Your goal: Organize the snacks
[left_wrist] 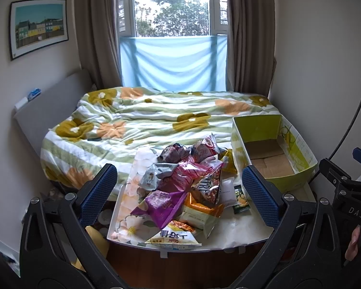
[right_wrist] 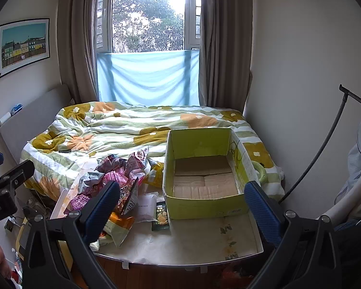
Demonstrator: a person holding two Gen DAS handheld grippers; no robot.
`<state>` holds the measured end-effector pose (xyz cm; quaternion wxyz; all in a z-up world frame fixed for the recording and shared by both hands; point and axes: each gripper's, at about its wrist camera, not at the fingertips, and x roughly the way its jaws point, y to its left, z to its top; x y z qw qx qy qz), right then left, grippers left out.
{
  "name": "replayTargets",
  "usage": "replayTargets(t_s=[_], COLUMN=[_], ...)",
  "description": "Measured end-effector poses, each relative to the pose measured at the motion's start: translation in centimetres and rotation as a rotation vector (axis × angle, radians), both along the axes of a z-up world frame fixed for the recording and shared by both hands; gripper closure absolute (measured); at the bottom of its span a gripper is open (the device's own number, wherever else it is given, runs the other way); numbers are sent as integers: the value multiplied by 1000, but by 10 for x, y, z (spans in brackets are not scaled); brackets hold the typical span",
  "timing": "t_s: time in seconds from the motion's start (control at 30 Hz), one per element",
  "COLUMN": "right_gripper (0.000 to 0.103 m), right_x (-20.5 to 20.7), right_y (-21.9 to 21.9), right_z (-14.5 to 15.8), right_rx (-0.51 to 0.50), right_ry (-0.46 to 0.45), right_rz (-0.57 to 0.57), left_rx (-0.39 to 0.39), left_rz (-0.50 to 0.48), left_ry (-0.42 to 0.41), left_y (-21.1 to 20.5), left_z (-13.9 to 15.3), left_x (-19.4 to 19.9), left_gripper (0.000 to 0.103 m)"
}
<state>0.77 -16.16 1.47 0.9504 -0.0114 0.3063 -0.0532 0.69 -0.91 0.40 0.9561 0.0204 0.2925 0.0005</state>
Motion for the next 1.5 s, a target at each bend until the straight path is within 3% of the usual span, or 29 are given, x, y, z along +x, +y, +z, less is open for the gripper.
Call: replayTargets(t_s=[1.5], right_gripper=[0], right_x=[3], right_y=[0], right_z=[4], right_rx=[12], right_ry=[-9], right_rz=[-1], left_rx=[-15], left_rz=[16], left_ry=[16], left_y=[9], left_z=[-3], left_x=[0], left_gripper=[1])
